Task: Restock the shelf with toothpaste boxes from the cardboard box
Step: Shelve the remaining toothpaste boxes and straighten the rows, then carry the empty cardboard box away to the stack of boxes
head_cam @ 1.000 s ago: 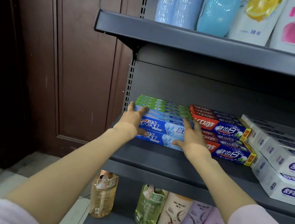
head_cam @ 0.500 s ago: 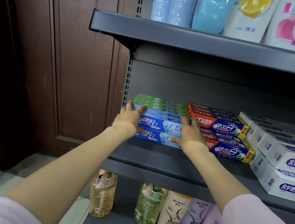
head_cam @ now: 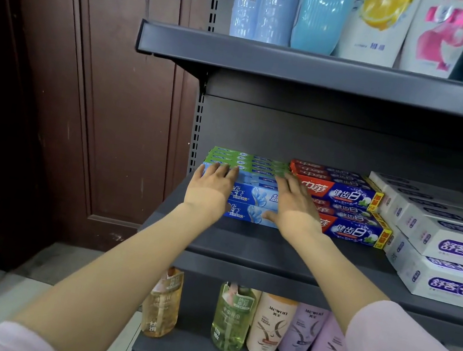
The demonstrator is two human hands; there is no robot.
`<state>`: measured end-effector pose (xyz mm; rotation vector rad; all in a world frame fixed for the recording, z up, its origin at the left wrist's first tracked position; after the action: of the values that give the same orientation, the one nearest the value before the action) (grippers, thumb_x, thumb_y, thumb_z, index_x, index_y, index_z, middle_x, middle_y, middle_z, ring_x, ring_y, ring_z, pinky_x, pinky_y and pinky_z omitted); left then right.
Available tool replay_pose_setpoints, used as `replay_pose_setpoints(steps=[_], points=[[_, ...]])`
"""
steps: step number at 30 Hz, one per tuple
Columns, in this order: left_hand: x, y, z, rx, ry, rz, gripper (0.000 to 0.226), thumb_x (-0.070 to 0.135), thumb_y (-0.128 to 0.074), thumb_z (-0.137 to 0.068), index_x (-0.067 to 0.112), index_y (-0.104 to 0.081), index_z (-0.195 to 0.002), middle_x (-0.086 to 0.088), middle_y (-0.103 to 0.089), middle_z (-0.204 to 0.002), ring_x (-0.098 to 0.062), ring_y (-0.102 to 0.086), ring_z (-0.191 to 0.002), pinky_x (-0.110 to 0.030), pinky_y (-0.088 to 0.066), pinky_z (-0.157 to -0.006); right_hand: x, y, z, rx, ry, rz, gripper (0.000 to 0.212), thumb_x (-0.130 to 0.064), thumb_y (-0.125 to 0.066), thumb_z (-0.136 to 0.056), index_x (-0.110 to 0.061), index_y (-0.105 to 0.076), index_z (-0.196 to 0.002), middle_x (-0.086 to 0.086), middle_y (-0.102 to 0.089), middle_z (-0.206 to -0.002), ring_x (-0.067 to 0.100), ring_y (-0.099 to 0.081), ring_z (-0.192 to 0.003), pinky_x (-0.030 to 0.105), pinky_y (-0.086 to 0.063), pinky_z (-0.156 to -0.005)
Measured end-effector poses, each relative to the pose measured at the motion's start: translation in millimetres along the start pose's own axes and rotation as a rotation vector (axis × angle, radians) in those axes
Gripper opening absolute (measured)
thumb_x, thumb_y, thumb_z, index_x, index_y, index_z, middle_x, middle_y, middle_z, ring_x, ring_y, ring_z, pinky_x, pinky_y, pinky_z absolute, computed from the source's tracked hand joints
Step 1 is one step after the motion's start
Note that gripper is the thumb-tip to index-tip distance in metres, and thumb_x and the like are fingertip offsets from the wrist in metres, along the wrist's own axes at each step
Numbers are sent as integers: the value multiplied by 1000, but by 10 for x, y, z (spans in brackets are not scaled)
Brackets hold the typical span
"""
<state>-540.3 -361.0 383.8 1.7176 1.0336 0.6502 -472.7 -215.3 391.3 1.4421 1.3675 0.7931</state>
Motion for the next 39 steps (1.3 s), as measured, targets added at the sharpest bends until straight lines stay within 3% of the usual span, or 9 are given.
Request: replay_pose_setpoints(steps=[4, 9, 13, 19, 26, 30, 33, 36, 39], points=[[214, 162, 238, 162, -60, 105, 54, 26, -55, -88, 18, -39, -138, -3, -45, -134, -24, -39, -125, -32, -31, -99, 48, 176, 314, 130, 20, -132, 61, -16, -60, -90, -16, -32, -144, 6, -36, -145, 24, -34, -134, 38, -39, -104], [645, 340, 515, 185, -70, 438, 34, 22, -51, -88, 13, -54, -121, -8, -58, -118, -28, -52, -110, -39, -43, -85, 288, 389, 896, 199, -56, -119, 29, -14, -50, -93, -12, -57, -121, 8, -57, -119, 25, -52, -112, 39, -48, -89], [1197, 388, 784, 71, -134, 665, 19, 24, -53, -87, 15, -62, -102, -6, -68, -99, -28, -59, -99, -36, -49, -78, 718, 493, 1531, 164, -245, -116, 25, -18, -48, -92, -16, -63, -111, 8, -64, -112, 29, -59, -104, 38, -50, -82], [2384, 80, 1164, -186, -273, 772, 19, 28, -52, -86, 19, -66, -94, -9, -70, -100, -30, -62, -98, -37, -51, -80, 1650, 440, 2489, 43, -513, -28, 24, -21, -45, -94, -10, -63, -104, 15, -67, -100, 34, -60, -97, 35, -45, -69], [3835, -1000, 1672, -591, -359, 748, 18, 26, -55, -85, 19, -70, -90, -11, -70, -104, -30, -64, -99, -36, -52, -84, 2864, -457, 3639, -229, -825, -119, 19, -22, -48, -92, -10, -64, -93, 16, -66, -101, 34, -62, -96, 40, -52, -80], [4479, -1831, 1914, -791, -392, 721, 15, 27, -52, -88, 19, -63, -81, -10, -71, -98, -29, -66, -90, -38, -54, -82, 3468, -1091, 4227, -390, -952, -124, 19, -21, -51, -88, -11, -63, -98, 14, -64, -108, 30, -61, -101, 32, -47, -78], [4949, -2448, 2095, -897, -407, 671, 22, 22, -48, -91, 12, -67, -95, -8, -68, -99, -27, -62, -92, -33, -51, -79, 3899, -1656, 4615, -483, -1039, -203, 30, -27, -51, -90, -14, -57, -115, 12, -61, -119, 28, -59, -108, 34, -49, -85], [5368, -3003, 2311, -962, -479, 598, 21, 16, -45, -95, 10, -65, -98, -15, -66, -104, -32, -60, -106, -36, -47, -86, 4249, -2123, 4882, -533, -1112, -242, 53, -27, -52, -92, -10, -35, -140, 16, -50, -133, 33, -50, -120, 37, -44, -94], [5655, -3584, 2524, -1038, -537, 531, 27, 11, -41, -97, 2, -63, -112, -19, -64, -116, -33, -59, -108, -36, -46, -86, 4492, -2527, 5033, -545, -1166, -281, 69, -25, -53, -94, -6, -16, -149, 17, -39, -143, 35, -41, -130, 35, -37, -99]])
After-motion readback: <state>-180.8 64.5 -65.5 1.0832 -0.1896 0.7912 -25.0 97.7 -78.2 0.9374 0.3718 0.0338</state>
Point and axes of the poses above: each hand's wrist, its own z-axis away from the middle knuckle, its own y-axis out of the back of the hand, x = y × z, the point moved 2 cm from there along -z, towards the middle knuckle
